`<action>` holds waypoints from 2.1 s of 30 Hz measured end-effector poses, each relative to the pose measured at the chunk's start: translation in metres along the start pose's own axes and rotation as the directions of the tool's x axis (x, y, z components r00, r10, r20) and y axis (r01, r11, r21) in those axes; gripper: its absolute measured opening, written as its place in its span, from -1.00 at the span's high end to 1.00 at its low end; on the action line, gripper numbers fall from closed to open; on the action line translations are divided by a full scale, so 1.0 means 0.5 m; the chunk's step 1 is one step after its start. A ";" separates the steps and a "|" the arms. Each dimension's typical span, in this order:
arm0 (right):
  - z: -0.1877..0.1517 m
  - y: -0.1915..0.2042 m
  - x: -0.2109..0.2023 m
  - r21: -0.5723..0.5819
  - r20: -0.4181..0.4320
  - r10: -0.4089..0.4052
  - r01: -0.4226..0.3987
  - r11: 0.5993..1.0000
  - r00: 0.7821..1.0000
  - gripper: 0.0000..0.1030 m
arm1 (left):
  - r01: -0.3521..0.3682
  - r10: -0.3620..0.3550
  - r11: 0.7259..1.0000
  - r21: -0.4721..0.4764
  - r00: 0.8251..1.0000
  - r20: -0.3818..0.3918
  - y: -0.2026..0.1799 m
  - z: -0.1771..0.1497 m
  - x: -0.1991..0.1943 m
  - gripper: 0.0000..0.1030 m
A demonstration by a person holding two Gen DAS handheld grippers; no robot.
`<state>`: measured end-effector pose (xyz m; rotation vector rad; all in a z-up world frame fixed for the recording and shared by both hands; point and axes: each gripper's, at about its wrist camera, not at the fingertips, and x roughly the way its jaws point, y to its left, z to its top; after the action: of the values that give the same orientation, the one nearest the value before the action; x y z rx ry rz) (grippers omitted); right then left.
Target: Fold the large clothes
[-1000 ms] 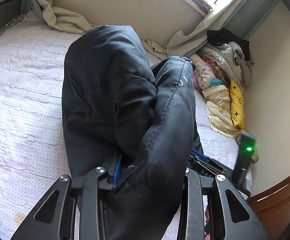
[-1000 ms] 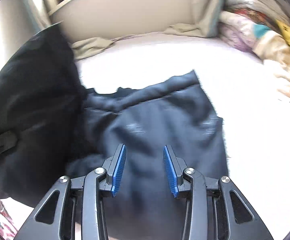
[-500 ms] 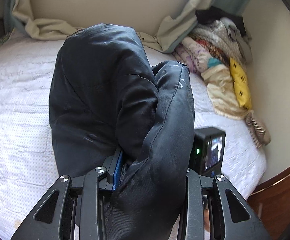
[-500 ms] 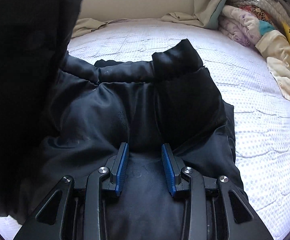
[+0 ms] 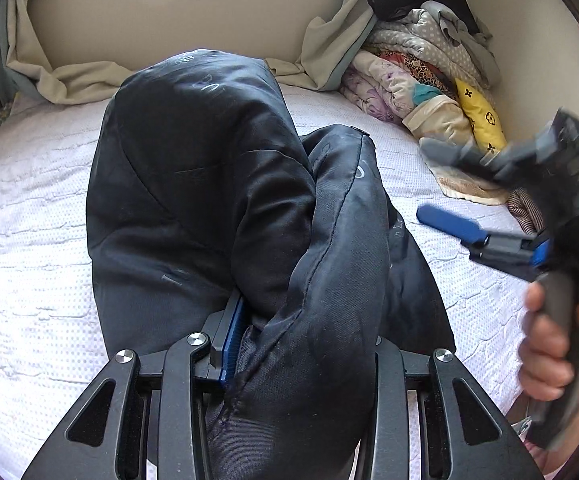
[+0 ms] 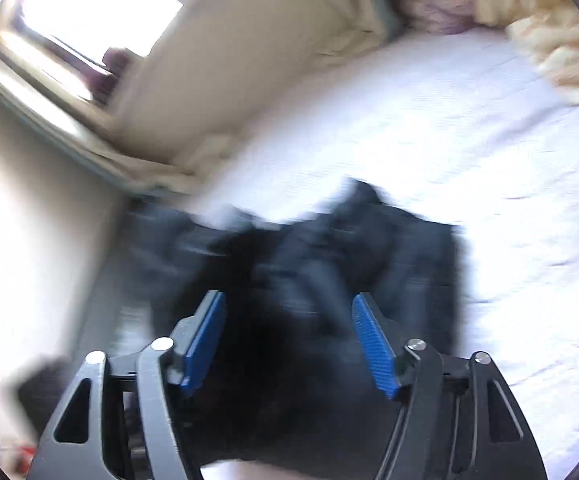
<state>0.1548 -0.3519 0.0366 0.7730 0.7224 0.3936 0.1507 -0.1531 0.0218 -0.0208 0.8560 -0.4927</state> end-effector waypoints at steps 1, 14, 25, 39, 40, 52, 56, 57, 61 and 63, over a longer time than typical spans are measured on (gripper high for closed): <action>0.004 0.016 0.005 -0.015 -0.023 0.040 -0.040 0.999 0.999 -0.45 | 0.000 0.000 1.000 0.001 1.000 -0.001 -0.001 0.001 0.001 0.18; 0.035 0.100 0.242 -0.149 -0.369 -0.050 -0.006 0.989 0.928 -0.54 | -0.016 0.016 1.000 0.020 1.000 0.007 -0.008 -0.003 0.002 0.12; 0.024 0.077 0.324 -0.203 -0.430 -0.142 0.058 0.977 0.892 0.41 | 0.045 -0.045 0.999 0.002 0.999 0.001 -0.003 -0.012 -0.012 -0.12; 0.037 0.056 0.310 -0.116 -0.414 -0.071 0.025 0.993 0.908 0.48 | -0.034 0.001 0.956 0.291 0.994 0.110 -0.139 -0.164 -0.136 -0.33; 0.038 0.058 0.312 -0.113 -0.413 -0.070 0.025 0.993 0.908 0.48 | -0.049 0.013 0.944 0.326 0.994 0.112 -0.158 -0.182 -0.129 -0.34; 0.051 0.069 0.295 -0.078 -0.400 -0.025 -0.007 0.997 0.916 0.51 | -0.058 0.045 0.974 0.218 0.997 0.065 -0.125 -0.191 -0.017 -0.34; 0.052 0.080 0.280 -0.081 -0.386 -0.018 -0.014 0.997 0.922 0.55 | -0.074 0.067 0.979 0.191 0.997 0.042 -0.109 -0.180 0.037 -0.34; 0.051 0.087 0.275 -0.087 -0.381 -0.016 -0.018 0.996 0.924 0.58 | -0.096 0.092 0.973 0.208 0.995 0.027 -0.113 -0.181 0.056 -0.34; 0.053 0.121 0.240 -0.141 -0.340 -0.033 -0.016 0.990 0.940 0.63 | -0.148 0.142 0.956 0.254 0.989 0.043 -0.128 -0.196 0.078 -0.35; 0.056 0.125 0.218 -0.146 -0.318 -0.032 -0.016 0.989 0.948 0.64 | -0.155 0.150 0.952 0.262 0.988 0.037 -0.135 -0.196 0.081 -0.35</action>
<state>0.2467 -0.2629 0.0492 0.5720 0.9882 0.5666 0.0743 -0.2130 -0.0580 0.2849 0.7627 -0.4573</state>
